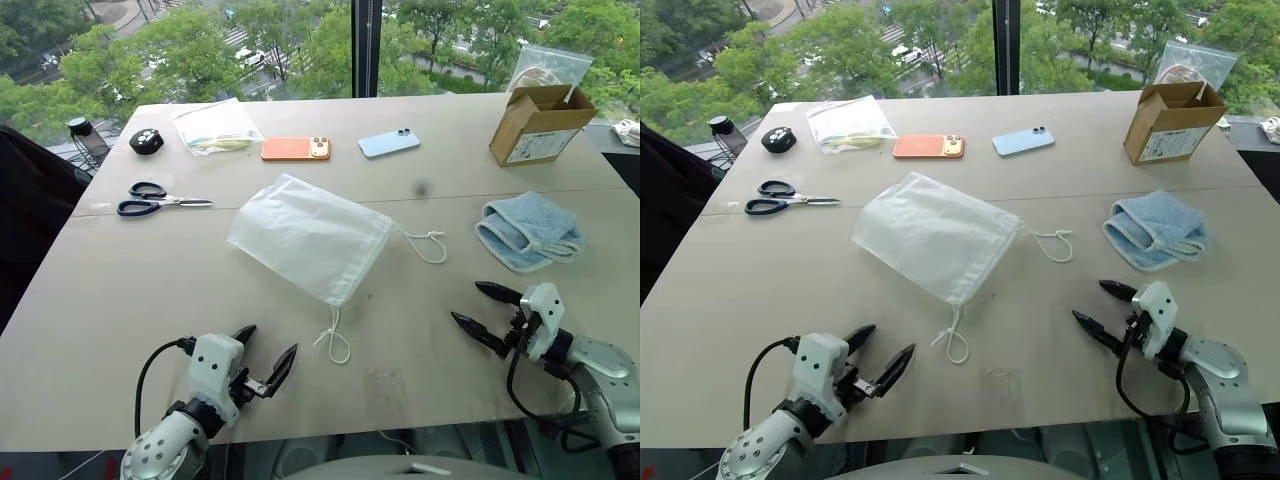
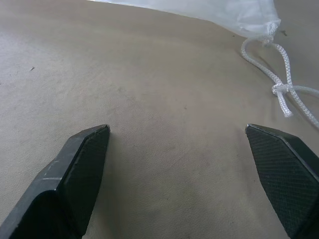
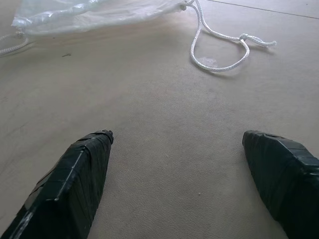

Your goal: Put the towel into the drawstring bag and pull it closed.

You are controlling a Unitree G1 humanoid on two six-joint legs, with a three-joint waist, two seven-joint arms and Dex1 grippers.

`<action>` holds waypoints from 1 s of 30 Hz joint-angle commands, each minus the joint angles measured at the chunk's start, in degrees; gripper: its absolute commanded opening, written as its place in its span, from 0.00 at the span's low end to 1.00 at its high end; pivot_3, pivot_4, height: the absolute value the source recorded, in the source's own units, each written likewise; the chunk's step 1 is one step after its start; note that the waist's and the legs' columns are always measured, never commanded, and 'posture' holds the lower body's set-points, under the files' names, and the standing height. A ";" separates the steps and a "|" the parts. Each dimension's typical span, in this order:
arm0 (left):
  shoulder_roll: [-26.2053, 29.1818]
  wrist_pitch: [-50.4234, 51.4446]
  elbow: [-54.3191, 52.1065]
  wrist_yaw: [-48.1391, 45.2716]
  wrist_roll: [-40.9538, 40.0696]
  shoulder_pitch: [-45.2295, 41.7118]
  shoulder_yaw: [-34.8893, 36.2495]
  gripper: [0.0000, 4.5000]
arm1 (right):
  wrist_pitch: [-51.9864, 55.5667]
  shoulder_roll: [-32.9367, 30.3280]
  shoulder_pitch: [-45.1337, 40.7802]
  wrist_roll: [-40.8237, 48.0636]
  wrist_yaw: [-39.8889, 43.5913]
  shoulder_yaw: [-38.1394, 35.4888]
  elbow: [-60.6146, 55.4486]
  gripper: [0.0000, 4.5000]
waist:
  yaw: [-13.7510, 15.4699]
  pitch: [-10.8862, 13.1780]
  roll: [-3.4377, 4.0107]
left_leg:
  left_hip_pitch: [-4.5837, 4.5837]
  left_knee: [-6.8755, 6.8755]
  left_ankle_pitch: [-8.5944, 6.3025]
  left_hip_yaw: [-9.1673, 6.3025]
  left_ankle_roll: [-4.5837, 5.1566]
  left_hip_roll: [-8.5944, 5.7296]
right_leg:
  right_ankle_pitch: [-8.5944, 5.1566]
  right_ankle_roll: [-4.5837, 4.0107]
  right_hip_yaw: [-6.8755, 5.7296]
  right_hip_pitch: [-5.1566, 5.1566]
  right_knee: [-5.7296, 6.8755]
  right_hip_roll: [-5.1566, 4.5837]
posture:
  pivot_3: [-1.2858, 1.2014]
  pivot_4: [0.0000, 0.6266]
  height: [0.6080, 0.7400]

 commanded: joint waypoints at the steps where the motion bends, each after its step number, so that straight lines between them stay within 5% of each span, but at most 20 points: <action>1: 0.56 -0.51 0.98 -1.60 -0.76 -0.62 0.16 1.00 | -0.34 -0.13 1.70 0.62 0.43 -1.79 0.25 0.99 | 0.05 0.00 0.01 | 0.00 0.00 0.00 0.00 0.00 0.00 | 0.00 0.00 0.00 0.00 0.00 0.00 | 0.52 0.24 1.00; 23: 3.81 -1.40 4.68 -8.09 -3.66 -5.44 2.12 1.00 | -2.08 2.62 5.86 0.83 -3.00 -2.73 -4.24 0.99 | 0.07 0.09 0.06 | -0.06 0.00 0.01 0.00 0.01 0.01 | 0.01 -0.02 -0.17 -0.01 -0.02 -0.02 | 0.52 0.24 1.00; 30: 8.71 1.17 -1.60 -11.94 -2.70 -12.06 -2.74 1.00 | -0.34 3.84 6.52 9.36 3.45 -2.24 -9.96 0.99 | 0.00 0.50 0.19 | -0.07 0.00 0.07 -0.01 0.12 0.03 | 0.03 -0.04 -0.16 -0.04 -0.01 -0.01 | 0.52 0.24 1.00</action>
